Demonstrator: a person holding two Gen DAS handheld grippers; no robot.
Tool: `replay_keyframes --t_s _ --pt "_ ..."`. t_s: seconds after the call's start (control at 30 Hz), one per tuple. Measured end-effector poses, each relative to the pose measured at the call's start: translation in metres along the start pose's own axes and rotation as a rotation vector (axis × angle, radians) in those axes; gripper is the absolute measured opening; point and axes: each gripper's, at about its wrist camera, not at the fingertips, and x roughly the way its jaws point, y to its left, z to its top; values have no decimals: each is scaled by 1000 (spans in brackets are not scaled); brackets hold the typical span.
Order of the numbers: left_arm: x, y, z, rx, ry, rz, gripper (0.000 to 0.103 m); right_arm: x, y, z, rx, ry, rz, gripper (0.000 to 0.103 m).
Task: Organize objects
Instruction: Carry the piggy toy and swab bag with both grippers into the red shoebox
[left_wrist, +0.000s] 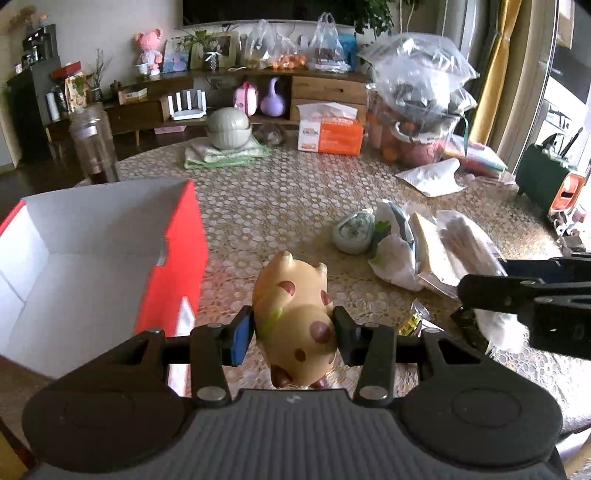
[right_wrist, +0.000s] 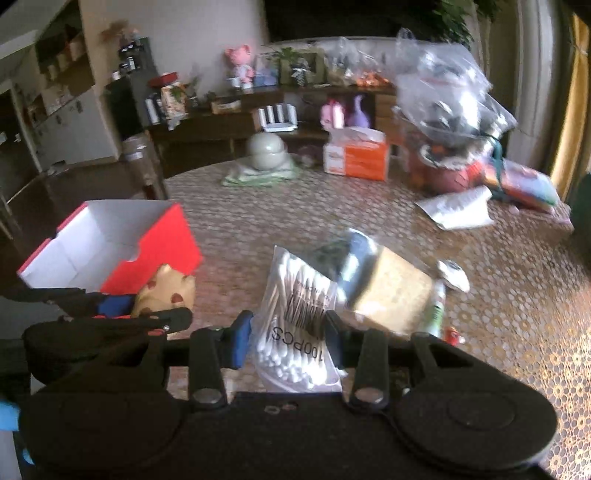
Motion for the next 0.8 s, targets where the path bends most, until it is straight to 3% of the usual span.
replay_keyframes --t_s 0.47,0.8 --pt "-59 75 1 -5 -41 52 45 6 99 25 -149 -23 84 41" --pt "-69 134 9 17 -38 134 45 39 165 45 -215 7 127 41"
